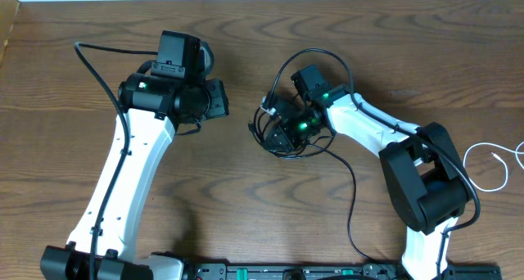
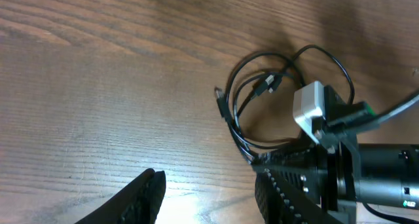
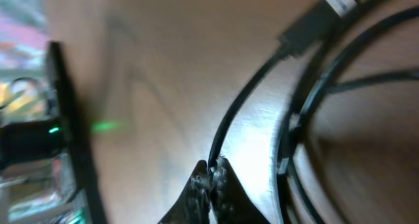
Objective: Untangle cables
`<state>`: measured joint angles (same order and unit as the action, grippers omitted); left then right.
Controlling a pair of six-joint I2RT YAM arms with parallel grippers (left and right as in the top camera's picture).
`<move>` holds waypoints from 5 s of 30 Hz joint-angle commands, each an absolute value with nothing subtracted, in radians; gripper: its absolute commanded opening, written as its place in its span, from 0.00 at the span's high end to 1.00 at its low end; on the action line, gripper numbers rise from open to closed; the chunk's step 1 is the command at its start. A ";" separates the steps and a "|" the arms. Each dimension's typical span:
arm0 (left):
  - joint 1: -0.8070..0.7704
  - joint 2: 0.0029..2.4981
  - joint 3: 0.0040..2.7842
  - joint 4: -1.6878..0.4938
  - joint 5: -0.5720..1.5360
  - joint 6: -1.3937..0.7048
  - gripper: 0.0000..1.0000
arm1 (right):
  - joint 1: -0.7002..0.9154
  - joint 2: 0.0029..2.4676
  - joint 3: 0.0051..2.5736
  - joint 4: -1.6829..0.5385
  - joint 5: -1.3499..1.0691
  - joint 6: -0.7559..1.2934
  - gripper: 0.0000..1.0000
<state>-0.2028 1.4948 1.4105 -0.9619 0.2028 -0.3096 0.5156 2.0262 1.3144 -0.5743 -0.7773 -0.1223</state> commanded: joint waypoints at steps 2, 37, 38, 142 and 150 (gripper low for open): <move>-0.198 1.498 1.410 -0.967 0.186 -0.300 0.50 | 0.471 1.996 1.319 -0.572 -0.525 -0.051 0.80; -0.387 1.705 1.408 -0.917 0.187 -0.300 0.45 | 0.348 1.843 1.029 -1.009 -0.245 0.116 0.98; -0.396 1.721 1.408 -0.912 0.187 -0.300 0.45 | 0.348 1.843 1.029 -0.997 -0.245 0.123 0.99; -0.600 1.723 1.409 -0.466 0.382 0.051 0.92 | 0.339 1.074 1.544 -0.513 0.194 0.029 0.99; -0.524 1.588 1.421 -0.459 0.339 -0.038 0.93 | 0.281 1.114 1.544 -0.651 0.278 0.113 0.99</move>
<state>-0.5724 1.6993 1.4105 -0.4675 0.3634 0.0387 0.3191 1.0813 1.5330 -0.6079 0.2249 0.0418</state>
